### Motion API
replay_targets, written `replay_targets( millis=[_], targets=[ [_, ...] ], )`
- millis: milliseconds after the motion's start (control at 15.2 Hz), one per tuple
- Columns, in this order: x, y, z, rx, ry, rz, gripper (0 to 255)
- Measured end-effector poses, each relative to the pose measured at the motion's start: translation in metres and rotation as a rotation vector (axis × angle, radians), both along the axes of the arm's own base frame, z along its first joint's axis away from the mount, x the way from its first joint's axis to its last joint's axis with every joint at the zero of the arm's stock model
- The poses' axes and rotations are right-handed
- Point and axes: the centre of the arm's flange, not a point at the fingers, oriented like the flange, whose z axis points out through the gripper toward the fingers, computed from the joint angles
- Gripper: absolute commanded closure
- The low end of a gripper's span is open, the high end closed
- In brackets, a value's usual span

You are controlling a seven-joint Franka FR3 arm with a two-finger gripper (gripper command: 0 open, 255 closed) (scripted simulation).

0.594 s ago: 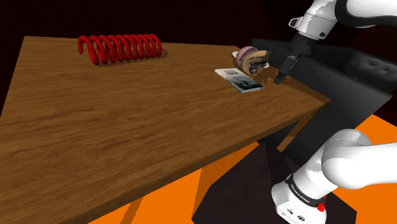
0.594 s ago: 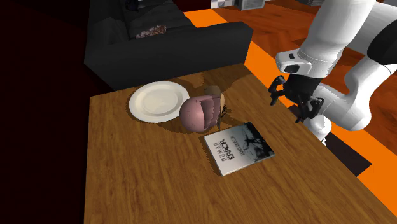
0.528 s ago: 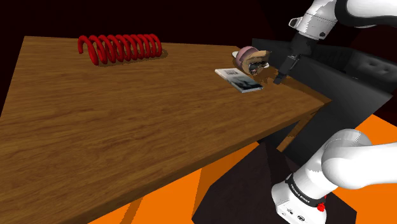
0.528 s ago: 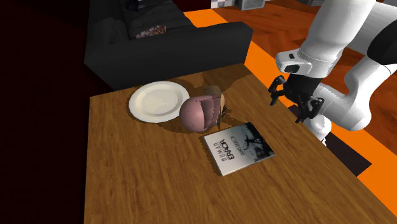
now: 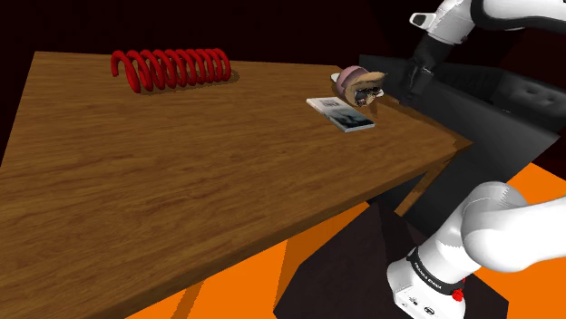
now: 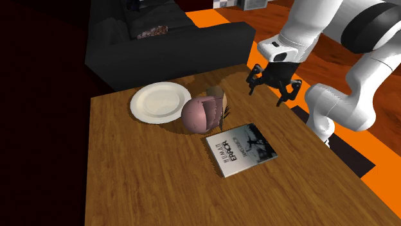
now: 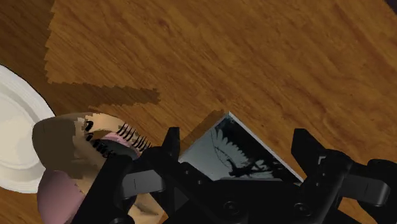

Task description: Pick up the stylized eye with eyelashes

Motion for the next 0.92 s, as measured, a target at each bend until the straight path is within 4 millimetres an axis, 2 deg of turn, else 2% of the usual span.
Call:
replay_targets(
  millis=[264,660,726,924],
  targets=[
    [0.033,-0.031,0.02,-0.058,-0.025,0.254,0],
    [0.083,-0.058,0.048,-0.145,-0.064,0.638,0],
    [0.091,-0.059,0.05,-0.155,-0.068,0.68,0],
    [0.097,-0.06,0.041,-0.165,-0.07,0.719,0]
  ],
)
